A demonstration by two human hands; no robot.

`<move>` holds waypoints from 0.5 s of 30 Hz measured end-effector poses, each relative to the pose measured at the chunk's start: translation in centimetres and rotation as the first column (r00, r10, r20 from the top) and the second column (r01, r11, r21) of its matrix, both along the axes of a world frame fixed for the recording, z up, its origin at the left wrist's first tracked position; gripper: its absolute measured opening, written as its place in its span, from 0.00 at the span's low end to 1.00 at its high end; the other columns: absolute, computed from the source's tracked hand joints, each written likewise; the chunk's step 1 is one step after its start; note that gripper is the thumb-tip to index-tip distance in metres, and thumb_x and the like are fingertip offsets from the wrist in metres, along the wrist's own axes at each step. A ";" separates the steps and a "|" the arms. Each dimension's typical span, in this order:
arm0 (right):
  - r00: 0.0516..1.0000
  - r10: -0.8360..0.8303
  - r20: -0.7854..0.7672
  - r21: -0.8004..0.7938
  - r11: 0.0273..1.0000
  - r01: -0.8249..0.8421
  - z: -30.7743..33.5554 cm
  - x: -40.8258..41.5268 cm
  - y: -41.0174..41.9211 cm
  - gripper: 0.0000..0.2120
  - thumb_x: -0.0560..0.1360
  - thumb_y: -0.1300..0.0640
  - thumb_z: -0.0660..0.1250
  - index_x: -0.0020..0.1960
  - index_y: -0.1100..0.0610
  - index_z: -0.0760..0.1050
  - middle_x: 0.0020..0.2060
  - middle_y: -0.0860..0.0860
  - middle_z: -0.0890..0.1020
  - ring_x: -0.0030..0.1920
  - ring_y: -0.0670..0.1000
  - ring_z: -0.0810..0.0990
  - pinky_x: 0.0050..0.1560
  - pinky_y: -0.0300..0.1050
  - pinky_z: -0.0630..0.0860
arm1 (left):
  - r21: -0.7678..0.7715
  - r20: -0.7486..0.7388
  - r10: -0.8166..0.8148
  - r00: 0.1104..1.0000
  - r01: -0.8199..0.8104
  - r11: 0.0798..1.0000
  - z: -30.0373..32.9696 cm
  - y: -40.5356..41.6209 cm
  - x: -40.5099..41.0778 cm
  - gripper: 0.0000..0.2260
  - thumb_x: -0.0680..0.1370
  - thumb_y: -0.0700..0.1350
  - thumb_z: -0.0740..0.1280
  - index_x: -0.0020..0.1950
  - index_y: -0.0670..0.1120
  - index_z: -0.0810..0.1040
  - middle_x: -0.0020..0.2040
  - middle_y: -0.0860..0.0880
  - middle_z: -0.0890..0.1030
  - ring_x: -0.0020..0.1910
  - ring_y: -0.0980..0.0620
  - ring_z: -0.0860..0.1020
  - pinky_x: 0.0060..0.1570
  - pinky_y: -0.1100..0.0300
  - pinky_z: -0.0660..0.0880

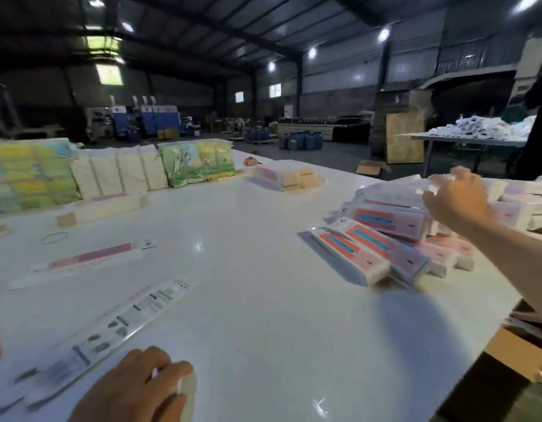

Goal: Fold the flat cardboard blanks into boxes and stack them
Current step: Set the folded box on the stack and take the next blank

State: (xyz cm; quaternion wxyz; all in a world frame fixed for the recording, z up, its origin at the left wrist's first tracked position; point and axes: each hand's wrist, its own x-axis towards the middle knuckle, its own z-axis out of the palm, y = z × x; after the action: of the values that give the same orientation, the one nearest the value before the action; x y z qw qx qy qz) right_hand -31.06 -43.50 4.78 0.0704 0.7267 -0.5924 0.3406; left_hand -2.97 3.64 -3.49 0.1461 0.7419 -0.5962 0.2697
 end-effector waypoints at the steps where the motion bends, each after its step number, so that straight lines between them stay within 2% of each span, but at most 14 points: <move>1: 0.997 0.070 0.010 -0.054 0.996 -0.070 1.0 1.3 0.7 0.18 0.76 0.55 0.62 0.66 0.55 0.74 0.68 0.61 0.67 0.67 0.63 0.63 0.65 0.58 0.64 | 0.002 -0.068 -0.098 0.993 0.099 0.995 0.3 -0.9 -1.0 0.15 0.72 0.46 0.56 0.37 0.47 0.82 0.32 0.50 0.76 0.33 0.55 0.68 0.29 0.60 0.71; 3: 0.968 0.251 0.015 -0.122 0.961 -0.248 2.9 5.1 3.6 0.15 0.76 0.55 0.61 0.59 0.57 0.78 0.61 0.62 0.73 0.61 0.63 0.68 0.60 0.57 0.68 | 0.073 -0.101 -0.140 0.985 0.148 0.986 0.0 -0.8 -1.1 0.12 0.67 0.50 0.60 0.38 0.51 0.83 0.32 0.54 0.76 0.34 0.58 0.66 0.26 0.61 0.73; 5: 0.867 0.497 0.022 -0.105 0.864 -0.492 3.8 9.5 8.5 0.13 0.76 0.52 0.59 0.51 0.56 0.80 0.51 0.61 0.78 0.52 0.60 0.74 0.54 0.51 0.70 | 0.076 -0.150 -0.128 0.980 0.141 0.987 -0.2 -0.3 -0.8 0.11 0.67 0.51 0.62 0.40 0.52 0.83 0.34 0.55 0.76 0.33 0.59 0.69 0.26 0.63 0.74; 8: 0.630 0.776 0.014 0.090 0.627 -0.774 0.9 15.0 17.0 0.11 0.77 0.57 0.64 0.56 0.56 0.80 0.55 0.55 0.81 0.53 0.54 0.78 0.56 0.44 0.70 | 0.096 -0.228 -0.087 0.970 0.111 0.989 -0.5 0.2 -1.2 0.09 0.67 0.52 0.66 0.43 0.54 0.82 0.37 0.57 0.76 0.33 0.58 0.74 0.27 0.64 0.74; 10: 0.496 0.864 -0.085 0.223 0.502 -0.836 -3.5 17.5 21.7 0.11 0.78 0.54 0.63 0.57 0.54 0.80 0.57 0.52 0.80 0.57 0.53 0.77 0.58 0.44 0.70 | 0.076 -0.242 -0.074 0.968 0.094 0.993 -1.2 0.2 -1.0 0.12 0.71 0.54 0.60 0.48 0.55 0.81 0.41 0.58 0.75 0.38 0.58 0.74 0.31 0.64 0.74; 11: 0.452 0.879 -0.154 0.265 0.477 -0.838 -5.7 18.3 23.5 0.12 0.79 0.52 0.61 0.56 0.54 0.79 0.57 0.52 0.79 0.58 0.54 0.76 0.57 0.45 0.71 | 0.085 -0.284 -0.038 0.958 0.065 0.994 -1.3 0.3 -0.9 0.15 0.72 0.55 0.58 0.51 0.56 0.80 0.44 0.58 0.75 0.42 0.58 0.73 0.36 0.64 0.73; 13: 0.413 0.874 -0.254 0.249 0.472 -0.846 -8.8 19.0 25.5 0.13 0.80 0.51 0.57 0.54 0.55 0.78 0.55 0.52 0.79 0.56 0.56 0.75 0.54 0.46 0.71 | 0.073 -0.316 -0.016 0.949 0.041 0.996 -1.7 0.4 -0.5 0.16 0.75 0.57 0.55 0.59 0.57 0.76 0.50 0.59 0.72 0.49 0.59 0.69 0.45 0.63 0.70; 15: 0.421 0.876 -0.237 0.196 0.467 -0.862 -9.9 19.3 25.7 0.12 0.80 0.53 0.57 0.50 0.55 0.78 0.51 0.53 0.79 0.53 0.57 0.76 0.50 0.45 0.71 | 0.079 -0.318 -0.008 0.948 0.035 0.996 -2.0 0.4 -0.4 0.16 0.78 0.56 0.54 0.62 0.58 0.72 0.54 0.60 0.70 0.52 0.60 0.65 0.50 0.64 0.67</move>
State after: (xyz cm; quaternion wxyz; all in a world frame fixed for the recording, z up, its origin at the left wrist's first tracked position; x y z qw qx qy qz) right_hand -11.78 -17.76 -5.09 -0.0410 0.9718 -0.1210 0.1982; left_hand -3.36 4.08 -5.51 0.2117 0.7745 -0.5838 0.1202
